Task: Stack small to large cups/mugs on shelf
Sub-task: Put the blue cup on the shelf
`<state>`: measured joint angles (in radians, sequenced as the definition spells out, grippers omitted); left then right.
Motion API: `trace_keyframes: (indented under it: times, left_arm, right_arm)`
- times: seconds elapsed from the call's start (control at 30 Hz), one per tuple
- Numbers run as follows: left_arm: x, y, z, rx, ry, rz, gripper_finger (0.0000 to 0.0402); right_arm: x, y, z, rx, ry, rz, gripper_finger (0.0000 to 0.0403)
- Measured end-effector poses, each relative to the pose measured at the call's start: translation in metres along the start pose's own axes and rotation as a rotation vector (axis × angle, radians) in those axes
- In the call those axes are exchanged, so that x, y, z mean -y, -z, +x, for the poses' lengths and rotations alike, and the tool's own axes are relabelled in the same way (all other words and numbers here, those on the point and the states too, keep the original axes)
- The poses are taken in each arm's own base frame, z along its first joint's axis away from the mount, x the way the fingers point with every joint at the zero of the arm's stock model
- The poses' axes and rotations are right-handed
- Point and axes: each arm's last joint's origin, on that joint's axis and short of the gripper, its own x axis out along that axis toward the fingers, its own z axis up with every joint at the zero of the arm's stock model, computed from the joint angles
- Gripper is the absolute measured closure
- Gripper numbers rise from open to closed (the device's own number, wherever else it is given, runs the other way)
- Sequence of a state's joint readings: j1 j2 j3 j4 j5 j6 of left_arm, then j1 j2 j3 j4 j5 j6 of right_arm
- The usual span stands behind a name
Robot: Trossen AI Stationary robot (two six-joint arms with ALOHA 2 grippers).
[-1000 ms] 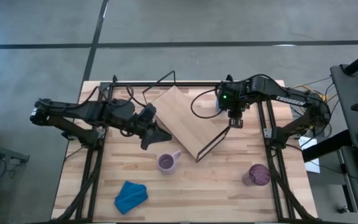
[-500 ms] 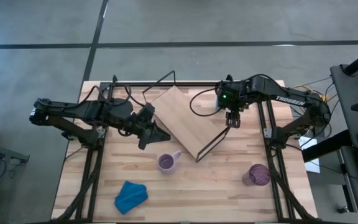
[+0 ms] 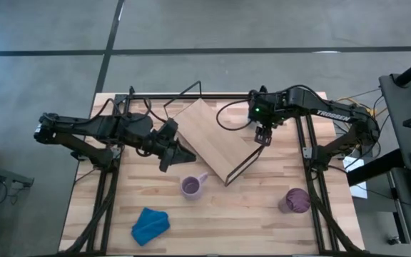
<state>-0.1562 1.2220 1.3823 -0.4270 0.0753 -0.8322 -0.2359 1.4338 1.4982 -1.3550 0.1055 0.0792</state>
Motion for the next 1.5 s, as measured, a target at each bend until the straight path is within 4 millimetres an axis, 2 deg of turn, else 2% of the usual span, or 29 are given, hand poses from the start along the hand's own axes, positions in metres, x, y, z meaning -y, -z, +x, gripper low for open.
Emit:
trace_keyframes:
  times: [0.27,0.4,0.6,0.83,1.0,1.23,1.5]
  left_arm:
    - [-0.003,0.002,0.008,-0.014,-0.016,-0.003,0.034]
    - [-0.005,0.003,0.015,-0.025,-0.03,-0.118,0.034]
    - [-0.011,0.005,0.027,-0.044,-0.059,-0.18,0.034]
    - [-0.017,0.005,0.035,-0.034,-0.092,-0.299,0.034]
    - [-0.024,-0.005,0.038,0.066,-0.144,-0.147,0.034]
    - [-0.003,-0.025,0.035,0.29,0.023,0.172,0.034]
    - [0.002,-0.031,0.032,0.353,0.069,0.2,0.034]
  right_arm:
    - [0.0,-0.005,0.0,0.05,-0.004,-0.003,0.0192]
    - [0.0,-0.005,0.0,0.051,-0.004,-0.003,0.0193]
    - [0.0,-0.005,0.0,0.051,-0.007,0.055,0.0193]
    - [0.0,-0.003,0.0,0.031,-0.003,0.031,0.0193]
    - [0.0,0.001,0.0,-0.01,0.002,-0.006,0.0193]
    - [0.014,-0.002,0.004,-0.005,0.085,0.01,0.0193]
    - [0.053,-0.013,0.03,-0.1,0.124,0.117,0.0193]
